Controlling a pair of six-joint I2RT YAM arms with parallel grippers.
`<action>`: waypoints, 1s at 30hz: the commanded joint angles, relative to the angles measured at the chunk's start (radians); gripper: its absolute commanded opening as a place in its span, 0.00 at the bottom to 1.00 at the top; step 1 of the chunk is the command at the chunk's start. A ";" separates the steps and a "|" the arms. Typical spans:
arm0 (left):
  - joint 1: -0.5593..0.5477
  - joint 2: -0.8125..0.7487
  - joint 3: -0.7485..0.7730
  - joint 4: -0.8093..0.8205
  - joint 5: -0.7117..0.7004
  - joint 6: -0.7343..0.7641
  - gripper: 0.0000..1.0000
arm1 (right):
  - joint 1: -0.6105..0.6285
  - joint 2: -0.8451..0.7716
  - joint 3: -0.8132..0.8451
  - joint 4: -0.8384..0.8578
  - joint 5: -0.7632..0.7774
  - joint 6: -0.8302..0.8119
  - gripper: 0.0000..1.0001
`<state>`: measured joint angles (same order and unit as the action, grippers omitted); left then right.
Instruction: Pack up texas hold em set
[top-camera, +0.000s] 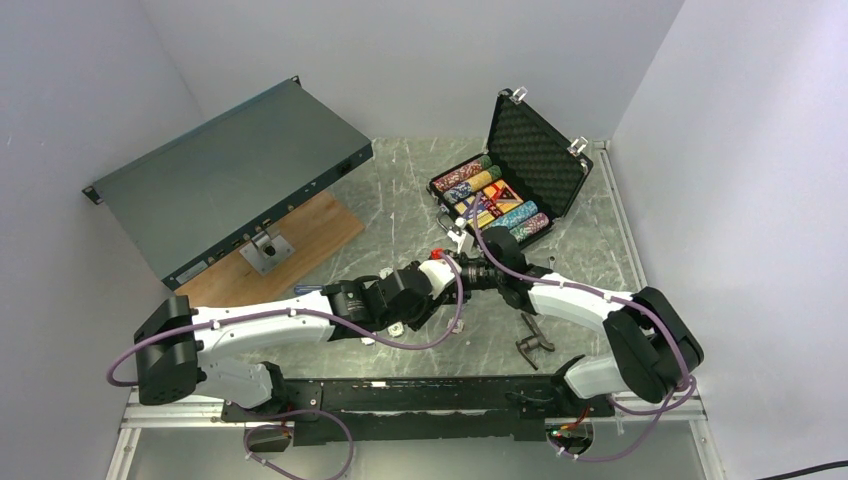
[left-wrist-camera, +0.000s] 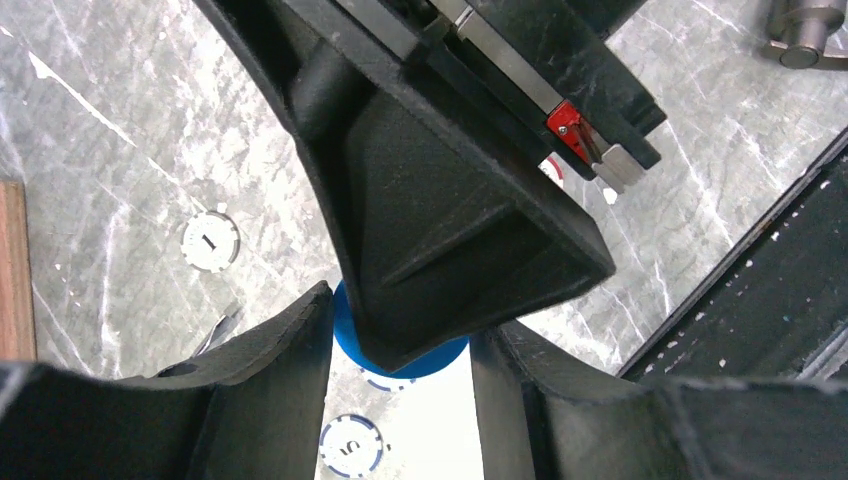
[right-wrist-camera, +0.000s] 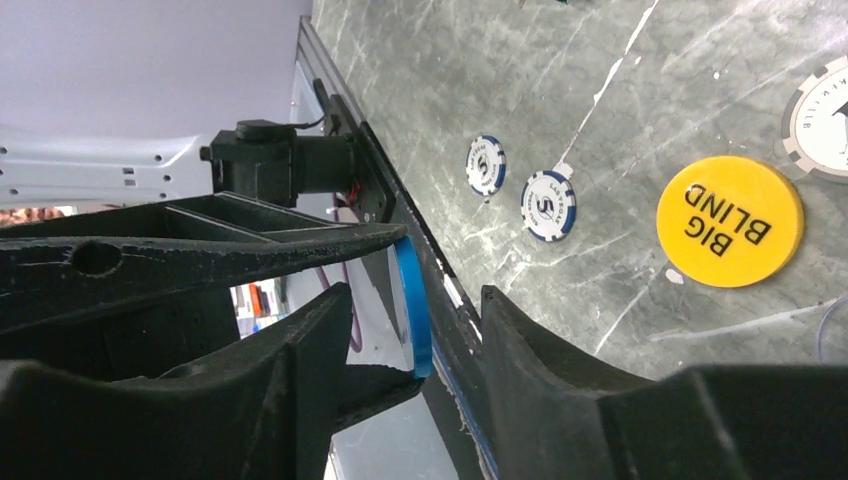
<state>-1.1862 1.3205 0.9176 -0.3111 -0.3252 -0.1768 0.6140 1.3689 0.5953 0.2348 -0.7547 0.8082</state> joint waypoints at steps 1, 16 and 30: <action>-0.004 -0.022 0.033 0.026 0.009 0.013 0.39 | 0.008 -0.011 -0.028 0.084 -0.035 0.010 0.49; -0.004 -0.021 0.047 0.024 0.022 0.016 0.39 | 0.009 -0.006 -0.048 0.154 -0.043 0.040 0.10; 0.033 -0.173 0.131 -0.086 0.018 0.066 0.96 | -0.028 -0.085 0.091 -0.215 0.313 -0.120 0.00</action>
<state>-1.1824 1.2545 0.9657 -0.3599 -0.3103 -0.1421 0.6117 1.3239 0.5640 0.2073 -0.6510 0.7940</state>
